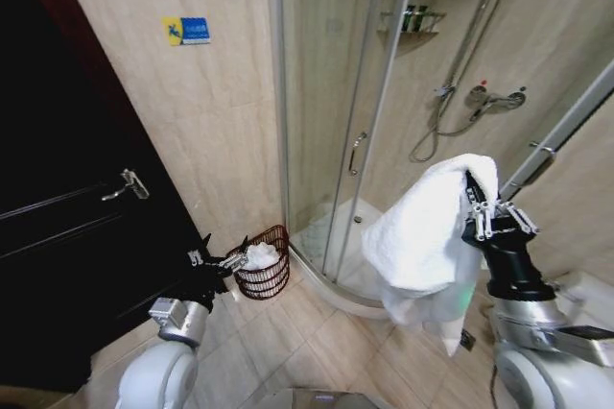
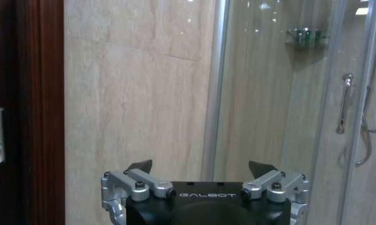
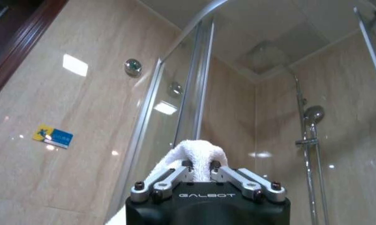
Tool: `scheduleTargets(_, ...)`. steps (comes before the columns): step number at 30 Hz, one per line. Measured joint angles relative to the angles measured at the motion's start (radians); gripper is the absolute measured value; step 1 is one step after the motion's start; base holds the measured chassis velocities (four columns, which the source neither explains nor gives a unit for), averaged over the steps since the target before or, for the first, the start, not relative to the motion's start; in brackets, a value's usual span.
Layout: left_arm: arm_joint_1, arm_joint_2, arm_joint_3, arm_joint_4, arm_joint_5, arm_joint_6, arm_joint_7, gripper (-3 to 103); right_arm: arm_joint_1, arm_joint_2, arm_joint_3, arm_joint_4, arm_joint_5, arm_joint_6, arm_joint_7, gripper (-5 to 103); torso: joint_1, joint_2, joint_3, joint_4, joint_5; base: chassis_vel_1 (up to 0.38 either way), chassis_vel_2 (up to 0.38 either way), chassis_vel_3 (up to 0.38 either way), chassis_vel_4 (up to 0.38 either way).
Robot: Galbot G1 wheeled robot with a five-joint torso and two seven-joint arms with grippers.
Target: Discard the used towel into the hamper.
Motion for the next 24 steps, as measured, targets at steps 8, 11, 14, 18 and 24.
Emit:
scheduleTargets(8, 0.0, 0.0, 0.0, 0.0, 0.0, 0.0, 0.0, 100, 0.001, -0.002, 0.0, 0.0, 0.003, 0.003, -0.003, 8, 0.0, 0.0, 0.0, -0.0004, 0.0004, -0.036, -0.03, 0.025, 0.025)
scheduleTargets(11, 0.0, 0.0, 0.0, 0.0, 0.0, 0.0, 0.0, 100, 0.002, -0.003, 0.0, 0.0, 0.003, 0.004, -0.004, 8, 0.0, 0.0, 0.0, -0.0004, 0.0002, 0.0, 0.0, 0.0, 0.0)
scheduleTargets(14, 0.0, 0.0, 0.0, 0.0, 0.0, 0.0, 0.0, 100, 0.004, -0.003, 0.0, 0.0, 0.003, 0.01, -0.01, 8, 0.0, 0.0, 0.0, -0.0003, -0.0002, 0.0, 0.0, 0.0, 0.0)
scheduleTargets(18, 0.0, 0.0, 0.0, 0.0, 0.0, 0.0, 0.0, 100, 0.006, -0.002, -0.003, 0.0, 0.003, 0.011, -0.011, 8, 0.0, 0.0, 0.0, -0.0003, -0.0002, 0.044, 0.04, 0.017, 0.029)
scheduleTargets(24, 0.0, 0.0, 0.0, 0.0, 0.0, 0.0, 0.0, 100, 0.005, -0.003, -0.002, 0.0, 0.003, 0.011, -0.008, 8, 0.0, 0.0, 0.0, -0.0004, -0.0001, 0.052, 0.057, 0.051, 0.055)
